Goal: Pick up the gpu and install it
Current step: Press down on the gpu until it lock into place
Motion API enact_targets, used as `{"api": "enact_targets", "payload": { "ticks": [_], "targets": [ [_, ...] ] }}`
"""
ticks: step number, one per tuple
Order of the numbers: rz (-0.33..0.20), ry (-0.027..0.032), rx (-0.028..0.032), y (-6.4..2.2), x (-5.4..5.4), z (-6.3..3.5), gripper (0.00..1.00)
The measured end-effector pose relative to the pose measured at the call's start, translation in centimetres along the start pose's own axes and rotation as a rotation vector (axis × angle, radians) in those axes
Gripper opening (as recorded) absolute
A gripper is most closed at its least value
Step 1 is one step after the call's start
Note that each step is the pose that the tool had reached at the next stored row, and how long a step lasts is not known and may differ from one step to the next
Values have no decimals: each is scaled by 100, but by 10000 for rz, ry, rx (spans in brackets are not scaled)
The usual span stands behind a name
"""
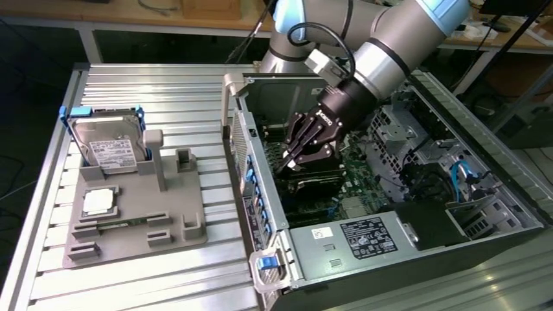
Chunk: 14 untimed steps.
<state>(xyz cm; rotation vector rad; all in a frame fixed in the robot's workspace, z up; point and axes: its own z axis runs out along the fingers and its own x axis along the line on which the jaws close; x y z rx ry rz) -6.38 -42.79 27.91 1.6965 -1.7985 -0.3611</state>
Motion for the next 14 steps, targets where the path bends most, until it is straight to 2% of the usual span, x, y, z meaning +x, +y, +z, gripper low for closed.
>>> {"api": "enact_targets", "payload": {
  "ticks": [1,2,4,6,7,11,13,14],
  "targets": [
    [87,92,51,4,-10,-2,11],
    [178,173,138,7,-17,-3,11],
    [345,294,353,12,-27,-3,11],
    [476,386,532,17,-50,-8,11],
    [542,414,663,19,-54,-7,11],
    [769,383,1335,32,-69,-5,11],
    [862,356,1635,42,-82,-9,11],
    [930,338,1859,52,-91,-15,11]
  ]
}}
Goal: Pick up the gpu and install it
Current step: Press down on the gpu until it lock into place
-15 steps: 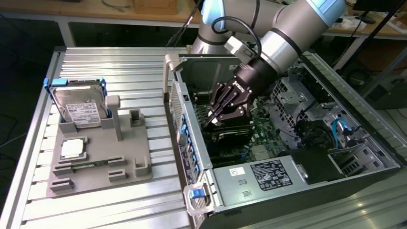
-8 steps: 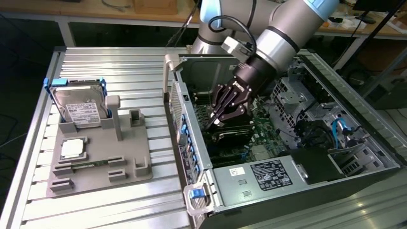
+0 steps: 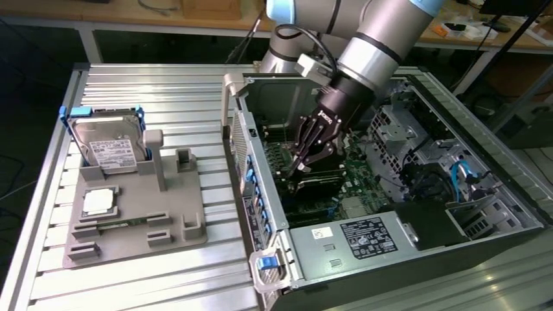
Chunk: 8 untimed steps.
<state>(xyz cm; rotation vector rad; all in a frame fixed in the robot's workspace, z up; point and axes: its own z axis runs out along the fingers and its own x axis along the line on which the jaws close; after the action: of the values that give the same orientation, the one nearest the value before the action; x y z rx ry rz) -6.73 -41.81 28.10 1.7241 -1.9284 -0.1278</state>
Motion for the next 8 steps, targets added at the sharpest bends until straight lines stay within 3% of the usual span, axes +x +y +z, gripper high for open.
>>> {"api": "enact_targets", "payload": {
  "ticks": [3,8],
  "targets": [
    [134,-42,398,24,-14,-18,11],
    [327,-85,949,65,-32,-48,11]
  ]
}}
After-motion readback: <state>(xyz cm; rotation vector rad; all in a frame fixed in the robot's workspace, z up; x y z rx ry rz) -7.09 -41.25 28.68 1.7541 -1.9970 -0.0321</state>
